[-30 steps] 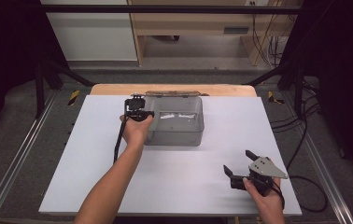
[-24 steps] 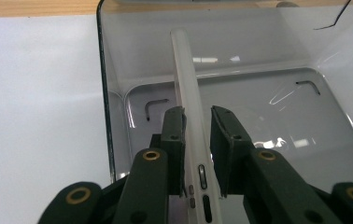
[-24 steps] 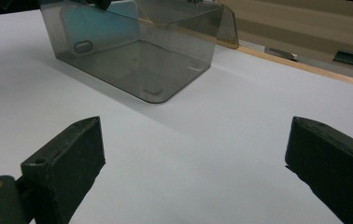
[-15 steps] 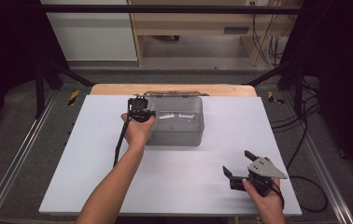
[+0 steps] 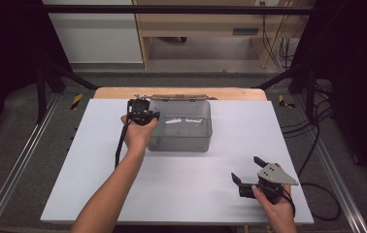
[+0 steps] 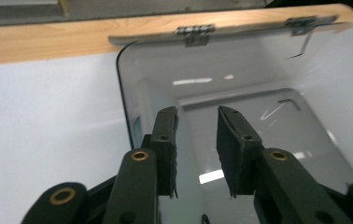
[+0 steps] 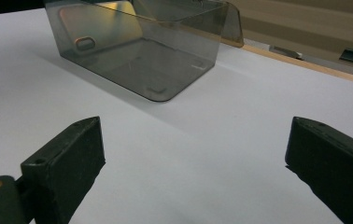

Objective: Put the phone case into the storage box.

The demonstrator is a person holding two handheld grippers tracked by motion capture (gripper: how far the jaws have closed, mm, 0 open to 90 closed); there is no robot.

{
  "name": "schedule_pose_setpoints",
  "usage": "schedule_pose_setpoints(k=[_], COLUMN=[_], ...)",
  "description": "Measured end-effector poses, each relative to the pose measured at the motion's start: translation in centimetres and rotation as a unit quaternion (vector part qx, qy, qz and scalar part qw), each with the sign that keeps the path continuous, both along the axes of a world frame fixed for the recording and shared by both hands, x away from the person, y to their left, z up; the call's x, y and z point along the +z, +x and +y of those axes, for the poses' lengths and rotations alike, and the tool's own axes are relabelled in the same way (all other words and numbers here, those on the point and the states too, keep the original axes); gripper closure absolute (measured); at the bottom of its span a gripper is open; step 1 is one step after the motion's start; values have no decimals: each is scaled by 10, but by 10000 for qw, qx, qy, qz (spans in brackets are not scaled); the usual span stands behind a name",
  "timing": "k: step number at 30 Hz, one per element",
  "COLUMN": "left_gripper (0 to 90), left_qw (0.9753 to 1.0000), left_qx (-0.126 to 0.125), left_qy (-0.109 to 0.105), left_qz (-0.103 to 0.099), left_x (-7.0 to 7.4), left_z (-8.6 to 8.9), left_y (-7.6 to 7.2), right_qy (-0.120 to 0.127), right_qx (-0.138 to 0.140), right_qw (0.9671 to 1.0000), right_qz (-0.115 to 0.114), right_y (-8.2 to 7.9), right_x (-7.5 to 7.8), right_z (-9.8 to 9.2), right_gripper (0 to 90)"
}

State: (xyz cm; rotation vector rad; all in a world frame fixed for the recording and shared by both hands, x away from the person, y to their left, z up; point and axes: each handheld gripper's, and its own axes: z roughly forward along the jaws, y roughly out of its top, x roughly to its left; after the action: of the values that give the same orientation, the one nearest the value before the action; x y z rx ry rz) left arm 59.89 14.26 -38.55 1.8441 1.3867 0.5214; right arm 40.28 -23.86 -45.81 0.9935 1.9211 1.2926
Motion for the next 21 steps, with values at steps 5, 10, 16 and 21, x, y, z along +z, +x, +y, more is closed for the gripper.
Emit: schedule_pose_setpoints(k=[5,10,16,21], left_gripper=[632,522,334,133], left_qw=[9994,9984,9964,9920], left_qx=[-147,-198,-223,-438], left_qy=[65,37,-99,-304], left_qz=[-306,-526,-806,-1142], left_x=[8,13,16,21], left_z=[2,2,-1,-4], left_y=[-7,-12,-17,-25], right_qy=[32,128,168,149], right_qx=[-3,-21,-82,-90], right_qw=[10000,9999,9998,9998], right_qz=[-10,17,14,4], right_y=[0,1,1,1], right_x=[0,0,0,1], right_z=[-1,-2,-5,-5], right_gripper=[50,48,48,48])
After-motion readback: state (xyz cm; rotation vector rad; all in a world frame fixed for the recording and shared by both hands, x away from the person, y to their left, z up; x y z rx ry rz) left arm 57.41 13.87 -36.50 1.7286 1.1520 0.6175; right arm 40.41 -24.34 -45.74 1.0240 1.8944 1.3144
